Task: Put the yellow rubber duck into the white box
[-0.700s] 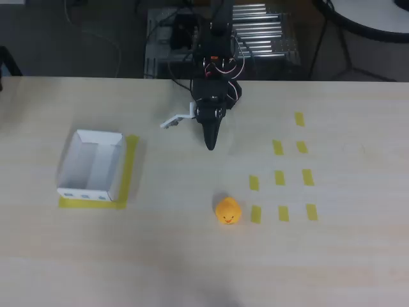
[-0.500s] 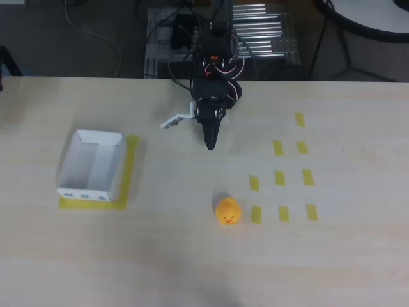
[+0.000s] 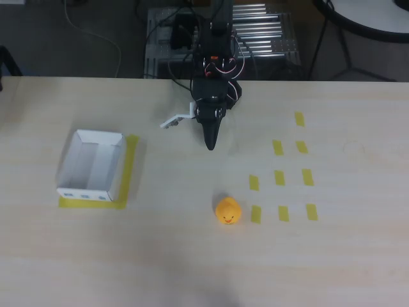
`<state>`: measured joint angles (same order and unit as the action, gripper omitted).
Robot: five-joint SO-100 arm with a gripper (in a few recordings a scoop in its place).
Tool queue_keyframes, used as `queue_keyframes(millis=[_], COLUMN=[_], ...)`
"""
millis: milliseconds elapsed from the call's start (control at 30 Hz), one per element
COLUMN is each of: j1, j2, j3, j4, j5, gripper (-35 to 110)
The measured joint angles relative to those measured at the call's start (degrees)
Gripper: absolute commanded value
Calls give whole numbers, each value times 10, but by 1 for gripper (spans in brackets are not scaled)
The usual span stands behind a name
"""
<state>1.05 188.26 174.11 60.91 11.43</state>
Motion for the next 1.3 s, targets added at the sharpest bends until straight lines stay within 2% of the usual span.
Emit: queue_keyframes(millis=[1300], j1=[2], j2=[0], j3=[0], j4=[-4], j5=[-8], gripper=[0])
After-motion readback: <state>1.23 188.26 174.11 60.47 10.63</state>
